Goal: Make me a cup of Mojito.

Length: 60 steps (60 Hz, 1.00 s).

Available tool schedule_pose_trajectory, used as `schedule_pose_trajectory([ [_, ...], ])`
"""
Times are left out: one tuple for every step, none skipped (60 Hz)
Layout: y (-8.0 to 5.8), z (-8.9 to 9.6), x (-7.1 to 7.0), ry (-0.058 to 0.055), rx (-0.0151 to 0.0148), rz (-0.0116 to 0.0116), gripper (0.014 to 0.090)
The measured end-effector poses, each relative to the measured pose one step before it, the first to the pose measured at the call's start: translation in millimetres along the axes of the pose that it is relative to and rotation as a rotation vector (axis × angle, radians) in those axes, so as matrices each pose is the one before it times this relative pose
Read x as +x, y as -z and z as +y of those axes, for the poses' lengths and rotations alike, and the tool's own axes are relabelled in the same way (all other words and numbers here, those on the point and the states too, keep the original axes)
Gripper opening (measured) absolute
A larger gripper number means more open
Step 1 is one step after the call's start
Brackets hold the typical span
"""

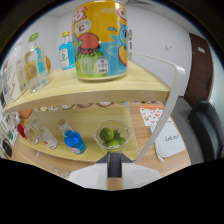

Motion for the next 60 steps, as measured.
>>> schedule_pose_trajectory([
  [3.40,-0.87,-1.21,-0.0038,0.00692,-0.00287,0.0156],
  [3.49,-1.44,-0.79,-0.0051,0.00990,0.00004,0.0155],
  [3.70,-1.61,-0.33,-0.0055,0.01200,0.00261,0.0156],
  [3.83,-1.34,-0.55,-0.0027,0.01120,0.00248,0.0156],
  [3.44,-0.87,-1.62,0.0000,0.00982,-0.00015,0.0155],
  [4.02,-0.62,-1.55,0.0004,0.00877,-0.00118,0.0156],
  [4.77,-0.10,-1.54,-0.0036,0.00884,-0.00052,0.0156],
  [4.04,-0.44,-1.38,-0.0043,0.01102,0.00158,0.0156],
  [4.12,0.21,-1.60,-0.0026,0.00944,0.00120,0.0156],
  [3.81,0.98,-2.02,-0.0005,0.00666,0.00000,0.0155],
  [3.49,1.52,-2.25,0.0001,0.00469,-0.00131,0.0156],
  [3.17,1.82,-2.38,-0.0007,0.00379,-0.00038,0.0155],
  [2.80,2.33,-2.23,-0.0018,0.00204,0.00014,0.0155],
  [2.99,2.80,-2.54,-0.0036,0.00194,-0.00227,0.0155],
  [2.21,3.29,-2.95,-0.0031,-0.00015,-0.00152,0.0153],
  [2.07,4.48,-2.87,-0.0029,-0.00297,-0.00472,0.0153],
  [1.59,4.72,-2.59,-0.0033,-0.00490,-0.00149,0.0153],
  [1.57,5.45,-2.52,-0.0037,-0.00662,-0.00051,0.0153],
  [1.26,5.78,-2.79,-0.0040,-0.00705,-0.00181,0.0153],
  [1.33,5.58,-2.96,-0.0061,-0.00542,-0.00272,0.0153],
  [1.08,4.93,-2.75,-0.0081,-0.00293,-0.00182,0.0153],
  [0.19,5.91,-2.92,-0.0074,0.00116,-0.00047,0.0152],
  [0.58,5.77,-3.15,0.0005,-0.01109,-0.00297,0.0152],
  [0.38,5.11,-2.75,-0.0022,-0.00672,-0.00265,0.0152],
  [0.96,5.01,-2.54,-0.0018,-0.00528,0.00027,0.0152],
  [0.41,3.72,-2.33,-0.0042,0.00036,0.00103,0.0152],
  [0.42,3.75,-2.74,-0.0017,0.00169,-0.00069,0.0152],
  [0.35,3.88,-2.95,0.0021,0.00019,-0.00230,0.0153],
  [0.12,4.00,-2.74,0.0033,-0.00091,-0.00175,0.0153],
  [0.09,3.76,-2.34,0.0013,0.00049,0.00094,0.0153],
  [0.08,3.20,-2.21,0.0014,0.00091,0.00299,0.0154],
  [-0.85,3.17,-2.52,0.0032,0.00256,0.00188,0.0154],
  [-0.43,2.24,-2.58,0.0061,0.00122,0.00060,0.0154],
  [-0.37,1.97,-2.32,0.0075,0.00151,0.00047,0.0154],
  [-0.39,1.33,-1.77,0.0080,0.00388,0.00298,0.0154],
  [-0.24,0.89,-1.35,0.0095,0.00564,0.00525,0.0154],
  [-0.35,0.78,-1.09,0.0131,0.00492,0.00572,0.0154],
  [-0.50,0.64,-1.22,0.0159,0.00346,0.00498,0.0154],
  [-0.63,0.51,-0.97,0.0178,0.00277,0.00676,0.0154],
  [-0.61,0.02,-0.54,0.0203,0.00312,0.00900,0.0153],
  [-0.70,-0.41,0.07,0.0228,0.00460,0.01136,0.0154],
  [-0.41,-2.10,0.30,0.0241,0.00656,0.01112,0.0154],
  [-0.47,-2.03,0.24,0.0261,0.00822,0.00996,0.0153],
  [-0.84,-2.10,-0.02,0.0275,0.00993,0.01071,0.0153],
  [0.52,-1.26,-0.53,0.0284,0.00756,0.01110,0.0153],
  [-0.71,-2.37,0.33,0.0310,0.00868,0.01097,0.0152],
  [-0.47,-2.66,0.72,0.0336,0.00884,0.01103,0.0153],
  [-0.30,-3.04,1.09,0.0351,0.01052,0.01149,0.0153],
  [-0.41,-3.49,1.30,0.0364,0.01313,0.01237,0.0155],
  [-1.32,-3.94,0.59,0.0373,0.01384,0.01271,0.0154],
  [-0.38,-3.41,1.33,0.0392,0.01302,0.01289,0.0154],
  [0.38,-3.17,1.15,0.0392,0.01054,0.01129,0.0154],
  [-0.50,-3.67,1.31,0.0411,0.01253,0.01104,0.0154],
  [-0.73,-3.47,1.50,0.0415,0.01212,0.01107,0.0154],
  [-0.72,-3.41,1.81,0.0412,0.01134,0.01211,0.0153],
  [-0.62,-3.32,1.94,0.0396,0.01190,0.01181,0.0154],
  [-0.58,-3.43,1.83,0.0384,0.01289,0.01126,0.0154],
  [-0.64,-3.38,1.87,0.0382,0.01279,0.01032,0.0154],
  [-1.10,-2.66,2.06,0.0377,0.01536,0.01093,0.0153],
  [-0.90,-2.96,1.72,0.0372,0.01120,0.00749,0.0153],
])
